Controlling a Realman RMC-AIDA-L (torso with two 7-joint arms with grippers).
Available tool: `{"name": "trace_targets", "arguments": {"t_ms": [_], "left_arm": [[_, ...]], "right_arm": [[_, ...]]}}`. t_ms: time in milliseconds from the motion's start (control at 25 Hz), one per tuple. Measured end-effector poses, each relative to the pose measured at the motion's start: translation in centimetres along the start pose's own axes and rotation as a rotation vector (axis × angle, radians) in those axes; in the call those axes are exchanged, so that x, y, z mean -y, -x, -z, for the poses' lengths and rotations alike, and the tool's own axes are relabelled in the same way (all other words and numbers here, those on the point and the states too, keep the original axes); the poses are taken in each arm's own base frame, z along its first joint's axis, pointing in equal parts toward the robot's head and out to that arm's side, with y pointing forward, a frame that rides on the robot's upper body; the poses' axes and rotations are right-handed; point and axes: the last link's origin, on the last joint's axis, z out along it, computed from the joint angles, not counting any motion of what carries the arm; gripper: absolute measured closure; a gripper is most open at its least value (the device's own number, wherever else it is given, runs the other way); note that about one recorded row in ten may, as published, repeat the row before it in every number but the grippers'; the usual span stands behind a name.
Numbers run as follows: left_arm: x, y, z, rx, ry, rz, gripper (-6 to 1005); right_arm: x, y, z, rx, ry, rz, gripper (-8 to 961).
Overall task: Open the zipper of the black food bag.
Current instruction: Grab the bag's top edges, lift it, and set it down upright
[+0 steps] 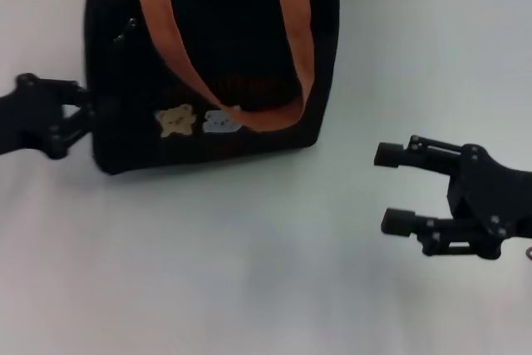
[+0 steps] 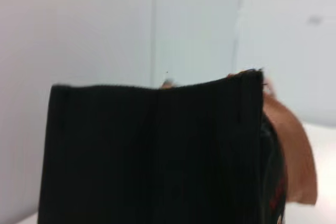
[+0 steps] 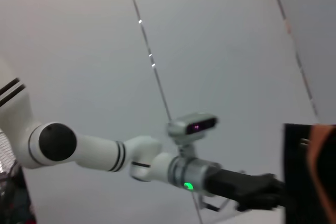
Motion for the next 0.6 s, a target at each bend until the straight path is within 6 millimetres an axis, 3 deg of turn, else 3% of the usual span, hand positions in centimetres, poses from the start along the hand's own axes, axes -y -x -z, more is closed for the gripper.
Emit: {"name": "trace_targets", "arguments": {"t_ms": [40, 320, 440, 600], "left_arm": [[-0.1, -0.9, 1.6, -0.044, 0.029, -0.013, 904], [-0.6, -3.6, 5.7, -0.141, 0.068, -0.081, 910], [-1.0, -4.8, 6.7, -0.15, 0.099, -0.108, 912], [-1.4, -5.9, 6.2, -0.14, 0.144, -0.13, 913]], "right_arm": [[0.0, 0.1, 0.2, 0.015, -0.013, 0.003, 118], [0.2, 0.4, 0.8, 0.051, -0.051, 0.011, 118], [0.1, 0.4, 1.0, 0.057, -0.061, 0.01, 118], [0.2, 0.5, 1.3, 0.072, -0.078, 0.013, 119]]}}
